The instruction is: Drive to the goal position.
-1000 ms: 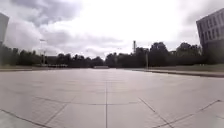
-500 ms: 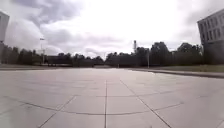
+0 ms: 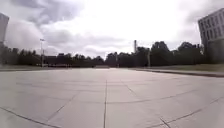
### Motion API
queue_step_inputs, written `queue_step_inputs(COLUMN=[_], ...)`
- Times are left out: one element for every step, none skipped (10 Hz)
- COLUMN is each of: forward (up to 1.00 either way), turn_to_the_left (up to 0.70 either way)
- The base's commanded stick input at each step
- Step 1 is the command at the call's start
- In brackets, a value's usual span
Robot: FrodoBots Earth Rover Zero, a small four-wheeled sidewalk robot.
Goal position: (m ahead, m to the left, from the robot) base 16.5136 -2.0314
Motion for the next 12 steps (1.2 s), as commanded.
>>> queue_step_inputs(forward=[0.70,0.70,0.70,0.70,0.70,0.70,0.70,0.70,0.70,0.70,0.70,0.70], turn_to_the_left=[0.00,0.00,0.00,0.00,0.00,0.00,0.00,0.00,0.00,0.00,0.00,0.00])
